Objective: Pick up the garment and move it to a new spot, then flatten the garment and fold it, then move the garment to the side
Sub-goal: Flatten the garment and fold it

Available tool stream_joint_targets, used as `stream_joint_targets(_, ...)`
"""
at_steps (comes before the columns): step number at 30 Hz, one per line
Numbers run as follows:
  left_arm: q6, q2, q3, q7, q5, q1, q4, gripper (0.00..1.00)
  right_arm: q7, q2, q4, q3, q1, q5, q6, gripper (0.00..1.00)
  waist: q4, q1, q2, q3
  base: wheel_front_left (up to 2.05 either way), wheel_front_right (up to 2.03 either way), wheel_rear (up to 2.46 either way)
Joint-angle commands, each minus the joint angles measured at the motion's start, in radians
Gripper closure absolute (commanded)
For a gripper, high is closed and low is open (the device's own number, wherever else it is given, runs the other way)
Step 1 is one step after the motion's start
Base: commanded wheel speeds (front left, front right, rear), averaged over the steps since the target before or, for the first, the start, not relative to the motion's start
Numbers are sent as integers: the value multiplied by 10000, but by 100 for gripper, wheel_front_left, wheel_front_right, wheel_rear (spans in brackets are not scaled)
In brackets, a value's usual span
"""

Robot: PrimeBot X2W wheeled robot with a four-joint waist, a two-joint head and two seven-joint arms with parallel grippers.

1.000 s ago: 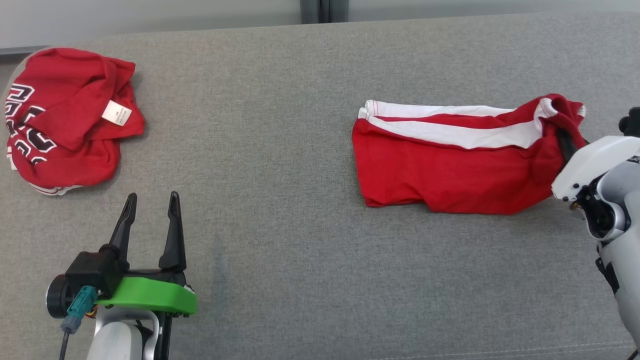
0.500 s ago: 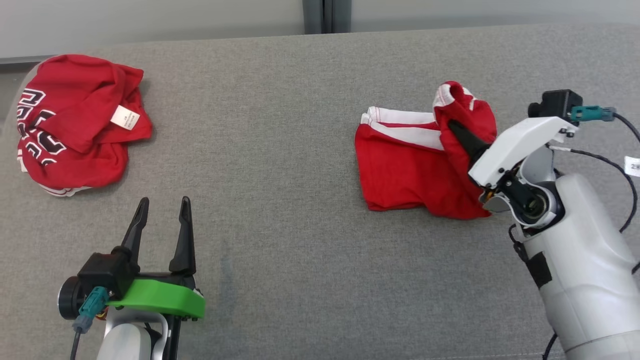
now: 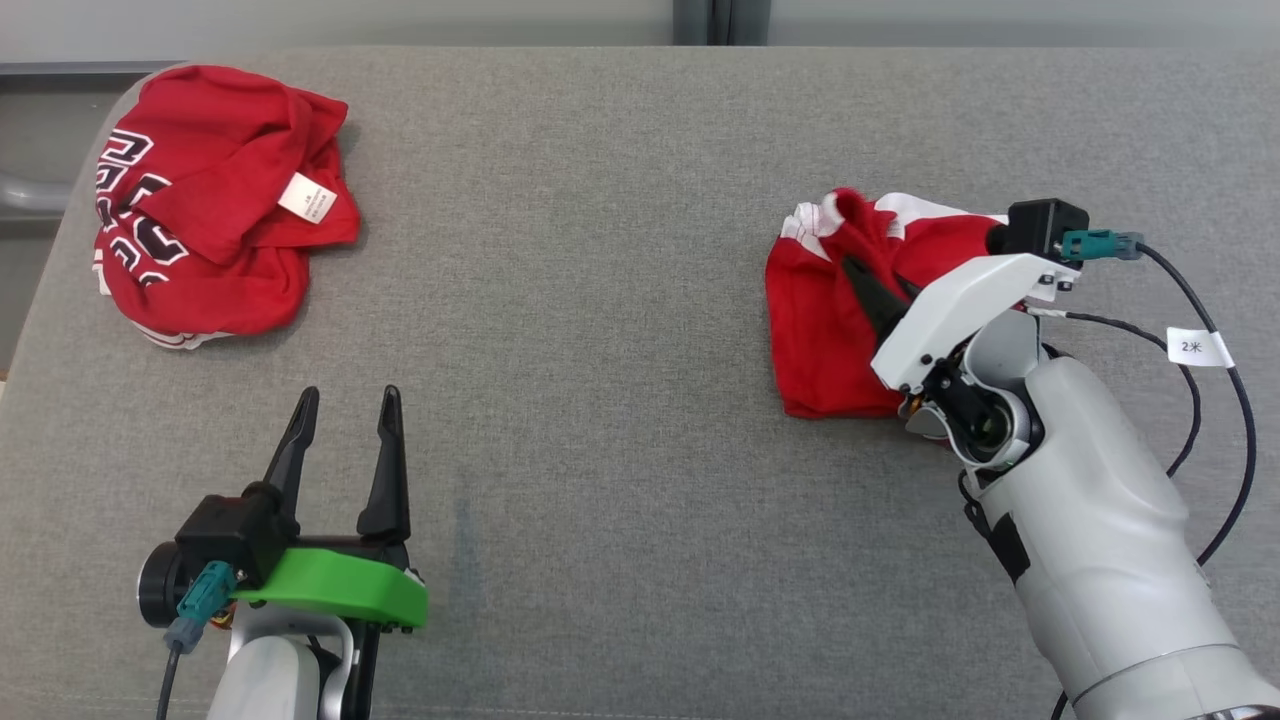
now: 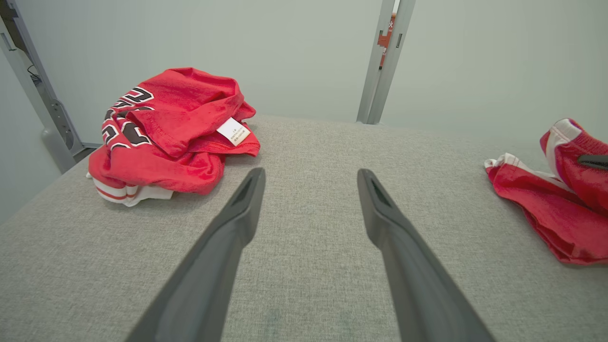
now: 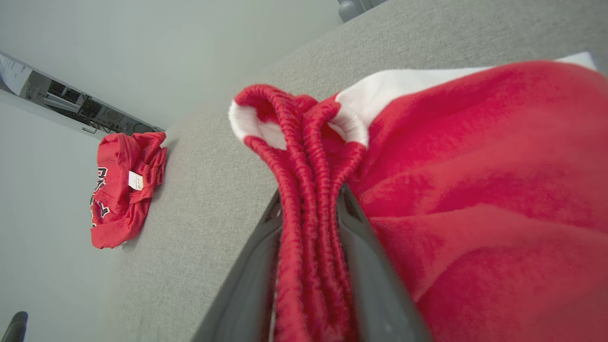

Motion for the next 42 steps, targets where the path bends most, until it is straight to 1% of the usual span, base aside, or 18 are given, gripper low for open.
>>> stream_joint_targets(1, -24, -4, 43, 0, -3, -137, 25, 0, -236, -16, -36, 111, -122, -134, 4, 0, 27, 0, 0, 10, 0, 0, 0)
stream_joint_targets(3, -24, -6, 126, 0, 19, -95, 46, 0, -571, -79, -254, 466, -21, -376, 4, 0, -12, 0, 0, -52, 0, 0, 0)
stream_joint_targets(5, -24, -3, 228, 0, 69, 2, 41, 0, -1016, -339, -620, 797, 215, -543, 2, 0, -86, 0, 0, -154, 0, 0, 0)
stream_joint_targets(10, -24, 75, 596, -2, 193, 282, -98, 0, -2303, -1225, -1849, 1359, 879, -891, 4, 0, -403, 0, 0, -418, 0, 0, 0)
stream_joint_targets(14, -24, 136, 931, -2, 274, 446, -230, 0, -3311, -1933, -2749, 1449, 1586, -1350, 4, 0, -671, 0, 0, -562, 0, 0, 0)
stream_joint_targets(19, -19, 158, 1347, 0, 330, 678, -408, 0, -4263, -2332, -3686, 1199, 2646, -1593, 2, 0, -991, 0, 0, -730, 0, 0, 0)
stream_joint_targets(23, -19, 172, 1561, 0, 434, 810, -511, 0, -4778, -2341, -4404, 848, 3497, -1916, 4, 0, -1191, 0, 0, -808, 0, 0, 0)
stream_joint_targets(31, -20, 158, 1762, 0, 562, 1030, -630, 0, -5173, -1939, -5839, 340, 5206, -2511, 2, 0, -1436, 0, 0, -1008, 0, 0, 0)
stream_joint_targets(35, -21, 163, 1761, 0, 630, 1131, -679, 0, -5196, -1662, -6249, 129, 5866, -2775, 2, 0, -1448, 0, 0, -1168, 0, 0, 0)
stream_joint_targets(42, -22, 213, 1703, 0, 713, 1337, -701, 0, -5242, -1383, -6692, -45, 6633, -3405, 2, 0, -1320, 0, 0, -1414, 0, 0, 0)
